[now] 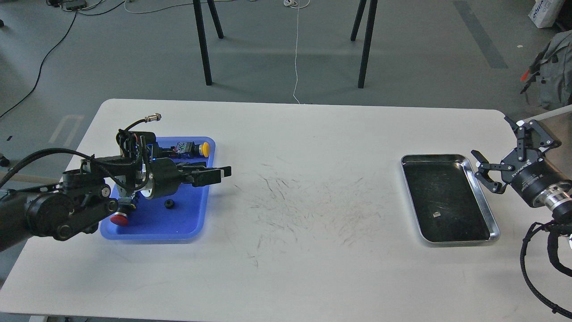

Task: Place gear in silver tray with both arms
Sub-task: 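Move the left gripper over the blue tray toward the black gear, then lower the left gripper and grasp the black gear in the blue tray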

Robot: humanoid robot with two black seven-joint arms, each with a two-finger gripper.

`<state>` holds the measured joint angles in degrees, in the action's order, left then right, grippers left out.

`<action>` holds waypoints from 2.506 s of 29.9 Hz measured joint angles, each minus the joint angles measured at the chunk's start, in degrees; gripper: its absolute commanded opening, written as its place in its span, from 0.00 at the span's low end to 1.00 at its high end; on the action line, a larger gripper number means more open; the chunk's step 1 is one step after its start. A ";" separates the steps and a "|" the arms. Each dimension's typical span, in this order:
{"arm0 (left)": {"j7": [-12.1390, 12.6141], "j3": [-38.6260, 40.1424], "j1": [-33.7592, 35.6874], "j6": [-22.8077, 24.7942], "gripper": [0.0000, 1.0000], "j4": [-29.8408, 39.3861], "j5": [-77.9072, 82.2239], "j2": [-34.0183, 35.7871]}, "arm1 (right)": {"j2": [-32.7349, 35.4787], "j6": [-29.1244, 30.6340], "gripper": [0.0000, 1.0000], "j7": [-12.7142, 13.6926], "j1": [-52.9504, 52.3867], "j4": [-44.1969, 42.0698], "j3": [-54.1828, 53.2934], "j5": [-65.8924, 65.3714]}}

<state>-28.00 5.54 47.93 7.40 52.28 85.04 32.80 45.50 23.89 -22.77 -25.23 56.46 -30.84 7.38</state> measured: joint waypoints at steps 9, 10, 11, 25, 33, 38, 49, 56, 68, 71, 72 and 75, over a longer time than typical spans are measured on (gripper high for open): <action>0.00 -0.17 0.91 -0.85 1.00 -0.26 5.27 1.94 | 0.29 -0.07 0.99 -0.02 0.01 0.73 0.00 0.00; 0.00 -0.18 0.98 -0.86 1.00 -0.31 6.22 2.18 | 0.29 -0.07 0.99 -0.02 0.01 0.77 0.00 0.00; 0.00 -0.18 1.08 -0.88 1.00 -0.42 7.29 2.40 | 0.29 -0.08 0.99 -0.02 0.01 0.80 0.00 0.00; -0.01 -3.93 1.78 -3.76 0.88 -5.68 14.86 2.40 | 0.39 -0.10 0.99 -0.08 0.01 0.85 0.00 0.00; -0.01 -5.43 2.18 -5.21 0.86 -8.10 15.86 2.26 | 0.90 -0.08 0.99 -0.09 0.08 0.85 0.00 0.00; 0.00 -5.58 2.37 -5.61 0.86 -9.53 16.94 1.71 | 1.06 -0.08 0.99 -0.09 0.12 0.85 0.00 0.00; 0.01 -9.33 2.43 -8.24 0.80 -12.57 17.70 -0.21 | 1.44 -0.08 0.99 -0.13 0.27 0.84 0.00 0.00; 0.00 -9.64 2.63 -8.37 0.73 -13.73 17.71 -1.02 | 1.52 -0.08 0.99 -0.16 0.33 0.84 0.00 0.00; 0.00 -11.04 2.90 -8.38 0.51 -14.43 17.87 -1.17 | 1.52 -0.07 0.99 -0.09 0.27 0.84 0.00 0.01; 0.00 -11.72 3.20 -8.38 0.50 -14.48 17.83 -1.17 | 1.52 -0.07 0.99 -0.09 0.27 0.84 -0.01 0.00; 0.00 -11.80 3.21 -8.38 0.49 -14.48 17.82 -1.16 | 1.52 -0.07 0.99 -0.09 0.27 0.84 0.00 0.00; 0.00 -12.11 3.22 -8.38 0.46 -14.49 17.80 -1.16 | 1.52 -0.07 0.99 -0.09 0.27 0.84 0.00 0.00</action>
<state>-28.00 -6.57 51.14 -0.98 37.78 102.84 31.64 47.02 23.82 -22.86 -24.96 57.30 -30.85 7.38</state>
